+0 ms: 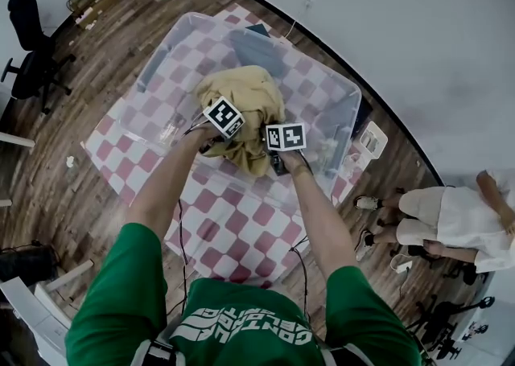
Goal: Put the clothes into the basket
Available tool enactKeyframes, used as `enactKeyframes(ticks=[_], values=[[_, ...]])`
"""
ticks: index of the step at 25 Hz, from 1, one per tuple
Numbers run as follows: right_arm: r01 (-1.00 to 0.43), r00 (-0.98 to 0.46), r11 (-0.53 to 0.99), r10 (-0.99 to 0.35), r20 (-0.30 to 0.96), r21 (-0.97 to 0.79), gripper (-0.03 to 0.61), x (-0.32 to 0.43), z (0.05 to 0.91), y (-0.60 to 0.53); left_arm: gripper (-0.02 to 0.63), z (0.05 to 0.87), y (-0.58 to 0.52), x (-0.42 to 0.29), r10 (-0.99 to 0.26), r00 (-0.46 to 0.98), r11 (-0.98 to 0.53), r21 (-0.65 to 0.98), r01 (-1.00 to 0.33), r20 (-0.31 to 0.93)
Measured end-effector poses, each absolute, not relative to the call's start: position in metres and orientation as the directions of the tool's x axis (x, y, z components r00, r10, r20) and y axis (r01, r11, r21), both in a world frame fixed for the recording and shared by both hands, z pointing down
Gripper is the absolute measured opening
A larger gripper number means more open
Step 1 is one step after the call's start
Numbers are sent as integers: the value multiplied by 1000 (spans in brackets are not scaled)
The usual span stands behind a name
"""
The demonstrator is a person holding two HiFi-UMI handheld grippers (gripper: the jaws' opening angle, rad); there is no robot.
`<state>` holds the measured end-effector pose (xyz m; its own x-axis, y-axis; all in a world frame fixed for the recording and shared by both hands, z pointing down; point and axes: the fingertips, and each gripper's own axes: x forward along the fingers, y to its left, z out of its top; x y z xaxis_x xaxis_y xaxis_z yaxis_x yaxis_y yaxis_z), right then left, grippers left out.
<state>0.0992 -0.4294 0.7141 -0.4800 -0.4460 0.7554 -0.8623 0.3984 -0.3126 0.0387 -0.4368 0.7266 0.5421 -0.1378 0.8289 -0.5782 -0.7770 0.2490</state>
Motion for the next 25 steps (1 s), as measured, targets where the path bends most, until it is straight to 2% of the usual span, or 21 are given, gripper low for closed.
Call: enactKeyframes(ticks=[9, 16, 20, 25], values=[[-873, -450, 399, -441, 777, -279, 129, 105, 713, -426, 48, 729, -437, 26, -164, 480, -786, 180, -592, 862], [-894, -413, 370, -468, 782, -250, 173, 121, 694, -419, 100, 713, -440, 4, -222, 407, -792, 79, -605, 886], [-907, -387, 357, -489, 782, -225, 179, 130, 677, -411, 130, 704, -436, -5, -237, 363, -834, 4, -552, 901], [-906, -398, 359, -539, 742, -225, 181, 134, 642, -407, 137, 665, -443, -10, -342, 363, -820, -87, -565, 867]])
